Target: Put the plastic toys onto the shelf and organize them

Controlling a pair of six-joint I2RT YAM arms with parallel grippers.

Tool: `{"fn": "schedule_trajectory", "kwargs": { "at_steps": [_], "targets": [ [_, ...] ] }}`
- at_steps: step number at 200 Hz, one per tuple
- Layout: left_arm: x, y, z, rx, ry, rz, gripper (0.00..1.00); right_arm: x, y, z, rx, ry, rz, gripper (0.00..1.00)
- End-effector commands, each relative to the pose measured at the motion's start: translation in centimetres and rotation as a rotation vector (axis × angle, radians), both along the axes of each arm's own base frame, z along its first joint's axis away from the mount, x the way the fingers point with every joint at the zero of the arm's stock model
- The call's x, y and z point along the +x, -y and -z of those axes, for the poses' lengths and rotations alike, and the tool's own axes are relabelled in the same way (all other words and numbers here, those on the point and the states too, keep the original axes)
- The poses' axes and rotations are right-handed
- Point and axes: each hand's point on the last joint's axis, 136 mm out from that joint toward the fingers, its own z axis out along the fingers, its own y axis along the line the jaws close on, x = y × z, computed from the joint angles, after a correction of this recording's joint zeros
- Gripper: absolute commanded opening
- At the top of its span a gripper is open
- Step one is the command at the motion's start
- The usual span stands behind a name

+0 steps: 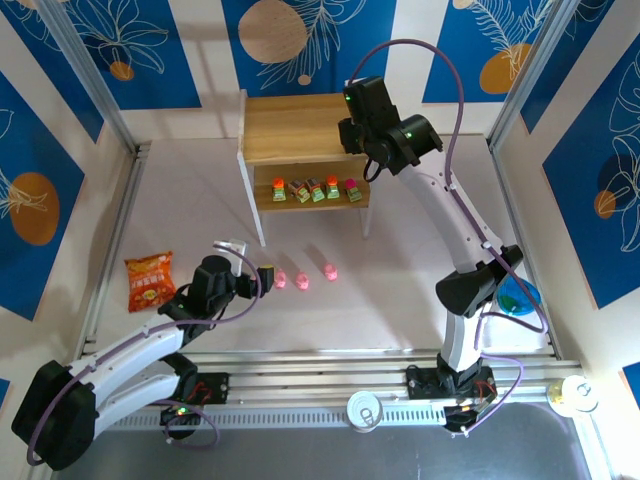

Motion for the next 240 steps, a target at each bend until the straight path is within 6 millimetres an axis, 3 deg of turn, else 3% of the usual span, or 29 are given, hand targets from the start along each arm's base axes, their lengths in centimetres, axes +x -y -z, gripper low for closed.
{"fn": "schedule_trajectory", "kwargs": {
  "at_steps": [1, 45, 78, 119, 163, 197, 240],
  "targets": [
    [0.2, -0.1, -0.3, -0.001, 0.018, 0.008, 1.00, -0.1, 0.1, -0.2, -0.021, 0.012, 0.000, 0.41],
    [0.2, -0.1, -0.3, 0.001, 0.017, 0.007, 1.00, -0.2, 0.3, -0.9, -0.018, 0.026, 0.003, 0.42],
    [0.2, -0.1, -0.3, 0.000, 0.018, 0.007, 1.00, -0.7, 0.9, -2.9, 0.001, 0.075, 0.008, 0.46],
    [0.2, 0.1, -0.3, -0.004, 0.018, 0.012, 1.00, -2.7, 1.5, -6.3, 0.032, 0.150, -0.006, 0.49],
    [0.2, 0.2, -0.2, -0.005, 0.016, 0.021, 1.00, -4.8, 1.3, -7.7, 0.049, 0.179, -0.034, 0.50],
    [0.1, 0.4, -0.6, -0.015, 0.032, 0.032, 1.00, -7.5, 0.2, -6.8, 0.048, 0.163, -0.072, 0.50],
    [-0.2, 1.5, -1.1, -0.054, 0.050, 0.092, 1.00, -11.8, -1.2, -2.9, 0.080, 0.104, -0.113, 0.49]
  ]
}}
